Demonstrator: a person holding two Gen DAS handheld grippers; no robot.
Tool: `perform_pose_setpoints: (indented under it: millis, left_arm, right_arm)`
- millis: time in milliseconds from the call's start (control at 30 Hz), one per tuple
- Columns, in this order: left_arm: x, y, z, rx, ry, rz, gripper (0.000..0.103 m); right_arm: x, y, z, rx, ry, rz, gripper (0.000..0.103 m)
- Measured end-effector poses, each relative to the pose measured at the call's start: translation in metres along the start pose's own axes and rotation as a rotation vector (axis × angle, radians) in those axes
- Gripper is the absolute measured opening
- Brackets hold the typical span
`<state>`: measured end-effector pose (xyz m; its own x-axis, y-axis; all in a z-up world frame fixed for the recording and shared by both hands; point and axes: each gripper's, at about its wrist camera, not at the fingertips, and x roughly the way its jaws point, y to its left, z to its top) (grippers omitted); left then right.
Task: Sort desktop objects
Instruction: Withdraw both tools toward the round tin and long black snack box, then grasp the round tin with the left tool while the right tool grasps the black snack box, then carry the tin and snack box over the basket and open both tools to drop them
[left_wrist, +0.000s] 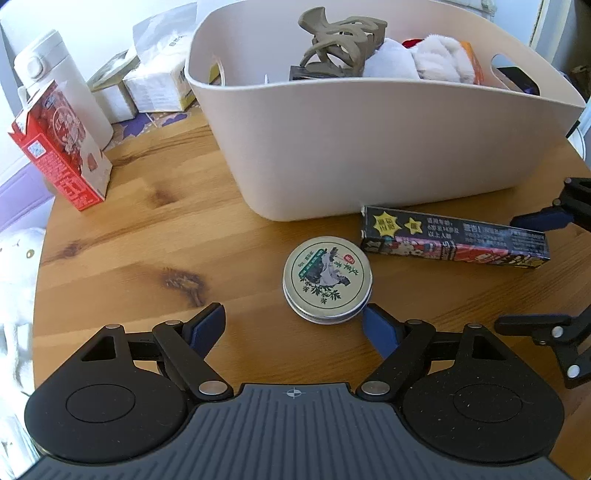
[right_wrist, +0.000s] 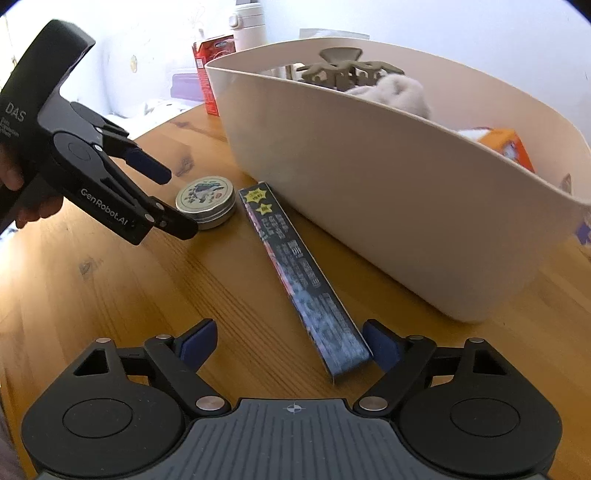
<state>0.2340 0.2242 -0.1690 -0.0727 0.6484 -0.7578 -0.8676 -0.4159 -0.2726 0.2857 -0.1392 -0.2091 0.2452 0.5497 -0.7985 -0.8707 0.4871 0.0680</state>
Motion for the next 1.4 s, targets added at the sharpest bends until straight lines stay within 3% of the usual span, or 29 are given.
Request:
perform_pose_setpoints:
  millis: [133, 367, 500, 567, 667, 1000, 1167, 1233, 1400]
  left_arm:
    - [0.007, -0.001, 0.009, 0.021, -0.006, -0.010, 0.083]
    - [0.020, -0.005, 0.026, 0.030, -0.023, -0.017, 0.083]
    - [0.023, -0.006, 0.029, 0.039, -0.033, -0.054, 0.082]
    - [0.023, -0.004, 0.029, 0.035, -0.040, -0.086, 0.072]
    - [0.021, -0.003, 0.028, 0.044, -0.047, -0.118, 0.058]
    - [0.015, -0.002, 0.022, 0.046, -0.026, -0.119, 0.055]
    - [0.009, 0.004, 0.012, 0.037, -0.014, -0.107, 0.055]
    - [0.004, 0.006, 0.003, 0.037, -0.011, -0.104, 0.055]
    - [-0.014, -0.001, -0.007, 0.048, -0.027, -0.097, 0.055]
  right_arm:
    - [0.010, 0.007, 0.011, -0.033, -0.005, -0.002, 0.088]
    - [0.012, 0.008, 0.014, -0.063, -0.029, -0.030, 0.079]
    - [0.009, 0.005, 0.013, -0.052, -0.044, -0.040, 0.063]
    - [0.007, 0.002, 0.013, -0.036, -0.048, -0.050, 0.055]
    - [0.003, -0.002, 0.014, -0.019, -0.053, -0.060, 0.034]
    - [-0.010, 0.008, 0.005, -0.028, -0.024, -0.049, 0.023]
    - [-0.025, 0.011, -0.007, 0.017, -0.010, -0.042, 0.023]
    - [-0.030, -0.014, -0.003, 0.027, 0.000, -0.047, 0.023]
    - [-0.053, -0.024, -0.009, 0.034, -0.028, -0.062, 0.023]
